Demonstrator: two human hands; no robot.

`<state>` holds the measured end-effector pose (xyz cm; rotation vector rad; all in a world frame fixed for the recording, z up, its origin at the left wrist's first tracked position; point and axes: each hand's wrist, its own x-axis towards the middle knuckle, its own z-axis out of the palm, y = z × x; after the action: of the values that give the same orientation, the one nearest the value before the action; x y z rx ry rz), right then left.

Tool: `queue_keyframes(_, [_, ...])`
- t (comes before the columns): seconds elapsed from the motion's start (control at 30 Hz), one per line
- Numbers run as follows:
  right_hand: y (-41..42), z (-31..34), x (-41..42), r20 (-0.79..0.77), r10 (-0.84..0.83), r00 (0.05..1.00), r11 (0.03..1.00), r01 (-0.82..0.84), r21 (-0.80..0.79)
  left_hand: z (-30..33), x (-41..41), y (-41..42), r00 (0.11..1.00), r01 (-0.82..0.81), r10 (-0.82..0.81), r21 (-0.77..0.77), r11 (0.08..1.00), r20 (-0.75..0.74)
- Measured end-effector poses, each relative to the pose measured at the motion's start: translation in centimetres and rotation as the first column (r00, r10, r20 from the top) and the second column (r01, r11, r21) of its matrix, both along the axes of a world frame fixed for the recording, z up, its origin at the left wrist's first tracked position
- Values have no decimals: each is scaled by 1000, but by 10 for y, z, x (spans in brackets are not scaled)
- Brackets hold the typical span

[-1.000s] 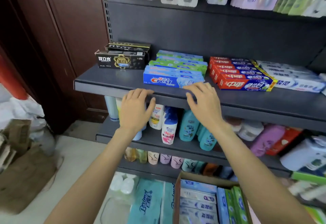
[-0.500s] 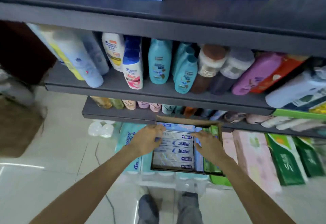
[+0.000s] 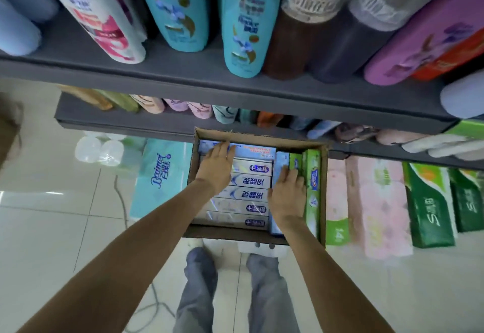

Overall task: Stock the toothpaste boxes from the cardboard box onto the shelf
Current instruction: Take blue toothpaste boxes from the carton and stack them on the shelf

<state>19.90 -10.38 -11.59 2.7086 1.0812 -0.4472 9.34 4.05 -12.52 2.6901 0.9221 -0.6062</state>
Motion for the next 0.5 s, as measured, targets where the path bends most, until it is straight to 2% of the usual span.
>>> queue_keyframes(0.17, [-14, -14, 3, 33, 64, 997, 993, -67, 95, -14, 13, 1, 999, 36, -44, 225, 974, 32])
queue_keyframes(0.27, [-15, -17, 0, 30, 55, 998, 994, -58, 95, -12, 17, 1, 999, 42, -46, 211, 977, 14])
queue_keyframes(0.4, [-6, -9, -5, -25, -63, 998, 994, 64, 85, -8, 9, -3, 1000, 24, -23, 165, 986, -9])
queue_keyframes(0.5, [-1, -5, -5, -68, -148, 987, 986, 152, 64, 2, -6, 3, 990, 101, -117, 199, 975, 73])
